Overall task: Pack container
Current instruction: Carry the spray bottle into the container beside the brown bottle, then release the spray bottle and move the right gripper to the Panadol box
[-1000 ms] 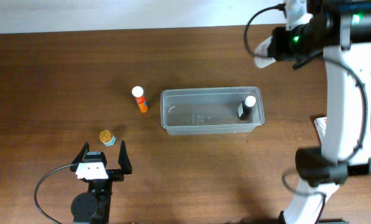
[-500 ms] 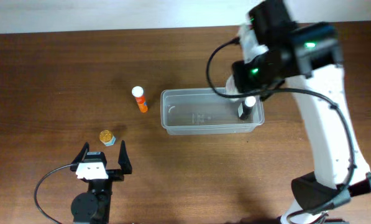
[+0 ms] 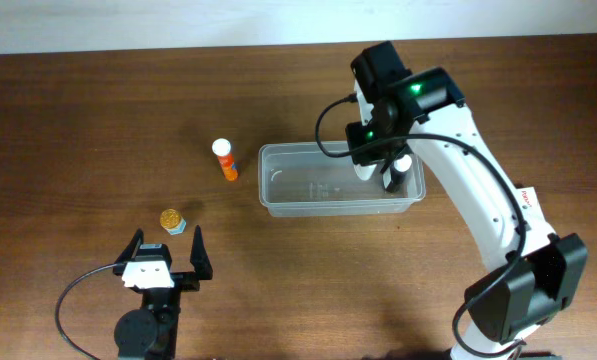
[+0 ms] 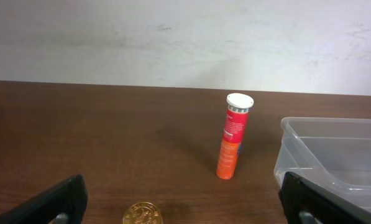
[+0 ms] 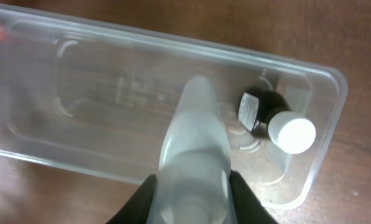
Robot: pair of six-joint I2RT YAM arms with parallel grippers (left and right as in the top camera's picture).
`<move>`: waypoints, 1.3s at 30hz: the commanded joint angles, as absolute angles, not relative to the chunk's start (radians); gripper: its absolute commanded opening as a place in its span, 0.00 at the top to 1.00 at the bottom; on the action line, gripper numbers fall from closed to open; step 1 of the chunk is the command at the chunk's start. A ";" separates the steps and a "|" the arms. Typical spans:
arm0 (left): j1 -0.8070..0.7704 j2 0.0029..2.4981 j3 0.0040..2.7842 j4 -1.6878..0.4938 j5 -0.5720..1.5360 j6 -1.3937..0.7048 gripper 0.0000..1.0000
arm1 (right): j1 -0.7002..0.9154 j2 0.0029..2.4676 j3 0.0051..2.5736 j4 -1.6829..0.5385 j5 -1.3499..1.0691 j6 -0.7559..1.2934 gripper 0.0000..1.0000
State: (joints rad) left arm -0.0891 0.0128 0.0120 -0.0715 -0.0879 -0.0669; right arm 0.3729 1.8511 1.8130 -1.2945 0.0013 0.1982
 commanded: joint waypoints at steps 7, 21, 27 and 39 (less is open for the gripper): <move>-0.084 0.006 0.009 -0.073 -0.098 -0.052 0.01 | 0.295 1.841 1.697 -1.208 0.056 0.249 0.76; -0.084 0.006 0.009 -0.073 -0.099 -0.052 0.01 | 0.261 1.863 1.680 -1.162 -0.053 0.245 0.76; -0.084 0.006 0.009 -0.073 -0.098 -0.052 0.01 | 0.261 1.898 1.657 -1.139 -0.060 0.245 0.76; -0.084 0.006 0.009 -0.073 -0.098 -0.052 0.01 | 0.261 1.909 1.605 -1.075 -0.060 0.246 0.76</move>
